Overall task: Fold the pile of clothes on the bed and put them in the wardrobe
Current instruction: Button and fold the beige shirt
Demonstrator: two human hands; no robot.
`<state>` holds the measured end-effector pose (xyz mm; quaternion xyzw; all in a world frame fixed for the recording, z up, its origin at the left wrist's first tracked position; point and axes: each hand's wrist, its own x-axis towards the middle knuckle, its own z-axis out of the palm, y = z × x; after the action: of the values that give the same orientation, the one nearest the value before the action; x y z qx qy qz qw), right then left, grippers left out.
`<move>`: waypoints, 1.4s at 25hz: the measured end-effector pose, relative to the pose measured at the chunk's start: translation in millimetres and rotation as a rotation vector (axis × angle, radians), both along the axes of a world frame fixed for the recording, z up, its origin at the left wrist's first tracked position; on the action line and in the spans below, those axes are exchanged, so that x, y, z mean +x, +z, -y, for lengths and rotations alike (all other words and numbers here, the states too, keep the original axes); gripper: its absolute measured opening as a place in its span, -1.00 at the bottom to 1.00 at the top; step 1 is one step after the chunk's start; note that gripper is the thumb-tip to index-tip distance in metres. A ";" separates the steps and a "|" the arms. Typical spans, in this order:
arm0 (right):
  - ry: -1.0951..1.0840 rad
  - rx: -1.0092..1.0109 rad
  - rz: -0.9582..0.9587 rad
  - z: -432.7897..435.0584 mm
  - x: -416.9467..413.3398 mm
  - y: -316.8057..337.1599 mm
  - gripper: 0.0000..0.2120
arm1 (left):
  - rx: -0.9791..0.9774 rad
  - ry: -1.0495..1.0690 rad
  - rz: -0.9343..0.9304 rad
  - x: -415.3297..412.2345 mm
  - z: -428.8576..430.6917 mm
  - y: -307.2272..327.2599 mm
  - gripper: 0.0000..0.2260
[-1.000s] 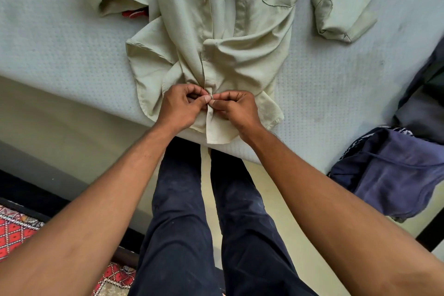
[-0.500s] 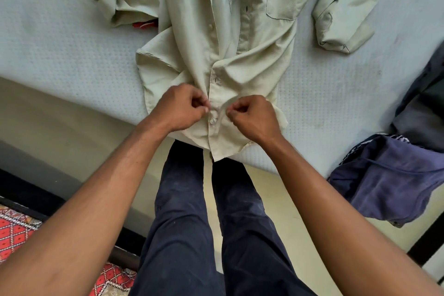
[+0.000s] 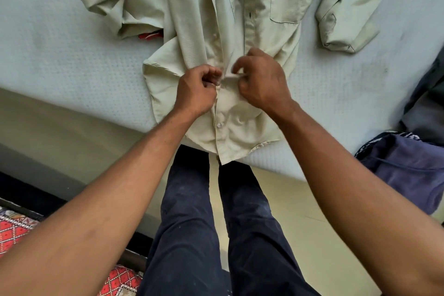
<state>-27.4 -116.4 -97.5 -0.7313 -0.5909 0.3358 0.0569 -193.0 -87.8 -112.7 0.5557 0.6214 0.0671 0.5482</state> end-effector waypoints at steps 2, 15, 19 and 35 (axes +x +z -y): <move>-0.043 -0.022 0.013 16.5 14.9 -4.1 -0.74 | 0.037 -0.028 -0.017 -3.4 4.4 -4.5 -0.67; -0.776 -0.073 -0.079 51.2 -62.4 4.4 -0.63 | 0.274 -0.501 -0.245 -3.0 -11.6 0.4 -0.93; -0.770 -0.076 -0.016 53.5 -71.4 -9.2 -0.61 | 0.358 -0.538 -0.195 -7.6 -9.6 -0.7 -0.90; -0.774 -0.003 -0.341 46.7 -59.8 -13.6 -0.93 | 0.033 -0.225 -0.118 7.3 -24.3 -3.6 -0.89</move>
<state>-87.1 -163.1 -111.1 -0.8333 -0.2543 0.4067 0.2748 -185.7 -63.6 -116.3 0.6338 0.5851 -0.0176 0.5055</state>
